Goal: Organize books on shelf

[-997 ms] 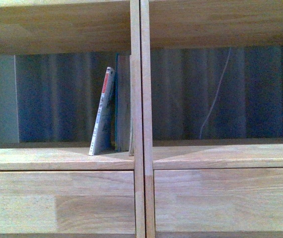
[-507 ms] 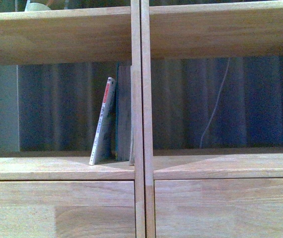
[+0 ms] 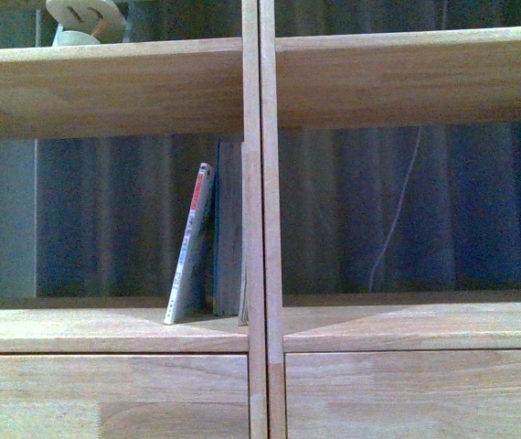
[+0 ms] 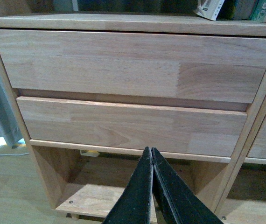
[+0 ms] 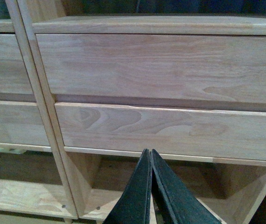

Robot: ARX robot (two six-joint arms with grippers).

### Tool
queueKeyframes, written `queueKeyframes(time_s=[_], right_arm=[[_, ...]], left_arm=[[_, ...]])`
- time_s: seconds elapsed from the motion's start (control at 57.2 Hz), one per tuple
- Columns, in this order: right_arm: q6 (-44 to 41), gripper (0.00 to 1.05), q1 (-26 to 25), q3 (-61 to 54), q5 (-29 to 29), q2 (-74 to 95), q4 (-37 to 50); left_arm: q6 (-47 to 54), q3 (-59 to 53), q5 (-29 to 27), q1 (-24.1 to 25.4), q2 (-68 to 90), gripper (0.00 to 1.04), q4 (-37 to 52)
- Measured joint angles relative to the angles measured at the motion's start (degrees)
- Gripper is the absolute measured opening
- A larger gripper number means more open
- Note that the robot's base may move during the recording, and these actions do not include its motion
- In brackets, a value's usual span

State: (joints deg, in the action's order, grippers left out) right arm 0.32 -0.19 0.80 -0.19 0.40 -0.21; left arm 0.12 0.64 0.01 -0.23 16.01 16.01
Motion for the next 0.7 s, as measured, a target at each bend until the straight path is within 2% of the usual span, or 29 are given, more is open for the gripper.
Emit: queueKeyframes(time_s=[0.315,0.437,0.7], right_arm=[[0.0,0.03,0.0,0.0,0.0,-0.04,0.0],[0.0,0.03,0.0,0.0,0.0,-0.04,0.0],[-0.11,0.05,0.0,0.0,0.0,-0.07,0.0]], left_arm=[[0.0,0.0,0.0,0.0,-5.55,0.03,-5.51],[0.0,0.02,-0.02,0.0,-13.86,0.03,-15.17],[0.0,0.02,-0.02,0.0,-15.65,0.03,-15.91]])
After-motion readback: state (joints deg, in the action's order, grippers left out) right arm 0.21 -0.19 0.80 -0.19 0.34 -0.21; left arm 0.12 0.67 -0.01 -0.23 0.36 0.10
